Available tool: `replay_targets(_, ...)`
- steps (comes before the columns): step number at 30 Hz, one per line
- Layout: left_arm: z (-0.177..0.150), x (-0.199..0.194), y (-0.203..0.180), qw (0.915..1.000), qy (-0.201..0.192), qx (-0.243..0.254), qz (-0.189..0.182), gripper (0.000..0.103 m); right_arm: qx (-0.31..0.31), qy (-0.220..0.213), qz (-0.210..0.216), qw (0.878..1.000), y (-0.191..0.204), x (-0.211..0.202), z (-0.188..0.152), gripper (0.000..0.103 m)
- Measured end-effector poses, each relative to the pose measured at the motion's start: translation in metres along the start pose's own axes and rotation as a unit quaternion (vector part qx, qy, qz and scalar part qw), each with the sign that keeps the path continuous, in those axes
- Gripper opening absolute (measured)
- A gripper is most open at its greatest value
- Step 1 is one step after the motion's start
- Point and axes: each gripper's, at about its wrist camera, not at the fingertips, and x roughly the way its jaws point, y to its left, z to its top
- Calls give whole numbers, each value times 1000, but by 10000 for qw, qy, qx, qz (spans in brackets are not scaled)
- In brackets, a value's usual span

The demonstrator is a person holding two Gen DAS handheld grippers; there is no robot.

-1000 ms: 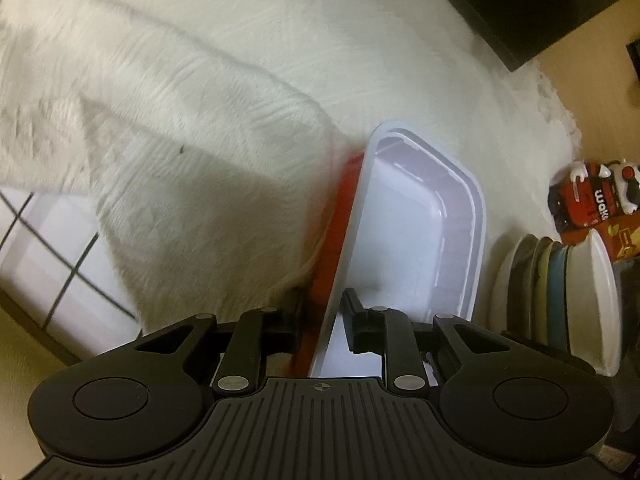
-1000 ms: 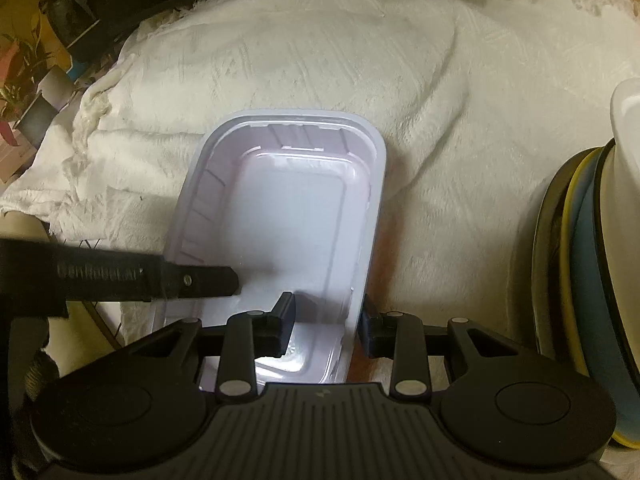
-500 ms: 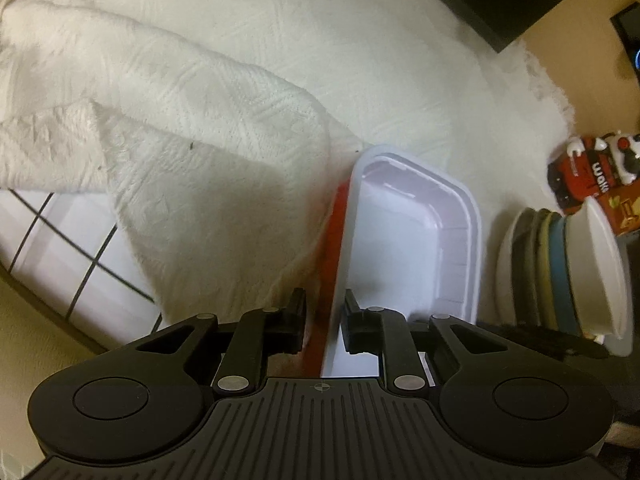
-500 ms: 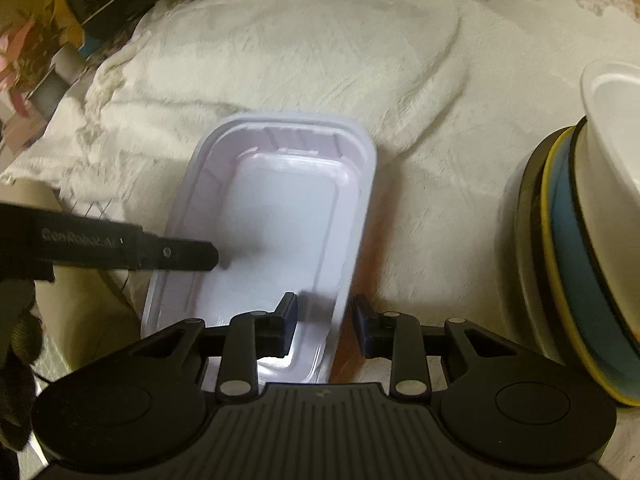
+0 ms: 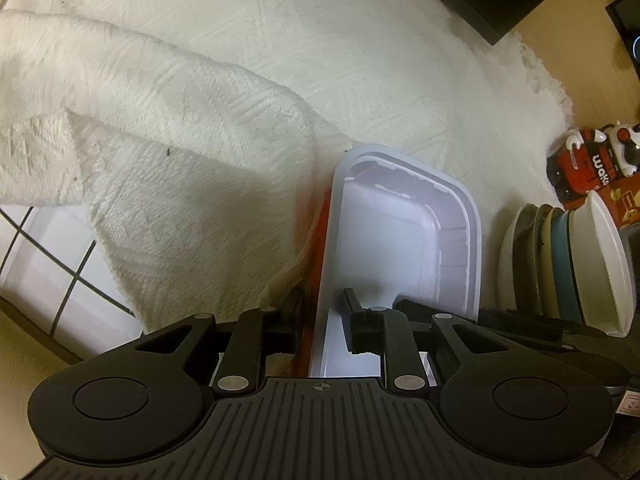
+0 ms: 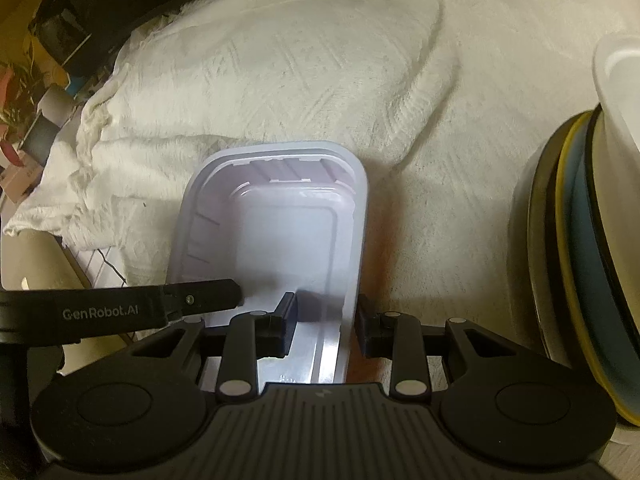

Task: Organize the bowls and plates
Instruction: 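Lift the lavender tray with both tools and carry it over the stack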

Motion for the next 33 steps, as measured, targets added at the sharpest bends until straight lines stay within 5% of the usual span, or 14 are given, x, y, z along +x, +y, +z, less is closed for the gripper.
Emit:
replay_targets(7, 5, -8, 7, 9994, 101, -260, -197, 23, 21, 8, 49, 10000, 3, -7, 7, 31)
replay_targets(16, 43, -90, -54, 9962, -614, 209, -576, 23, -11, -1025, 435, 9938, 7, -106, 46, 31)
replay_targets(26, 66, -106, -182, 9818, -585, 1147, -1399, 23, 428, -2037, 61, 9781, -69, -232, 58, 31)
replay_targets(33, 48, -65, -227, 9771, -96, 1619, -1380, 22, 967, -1879, -214, 9772, -129, -235, 30, 31)
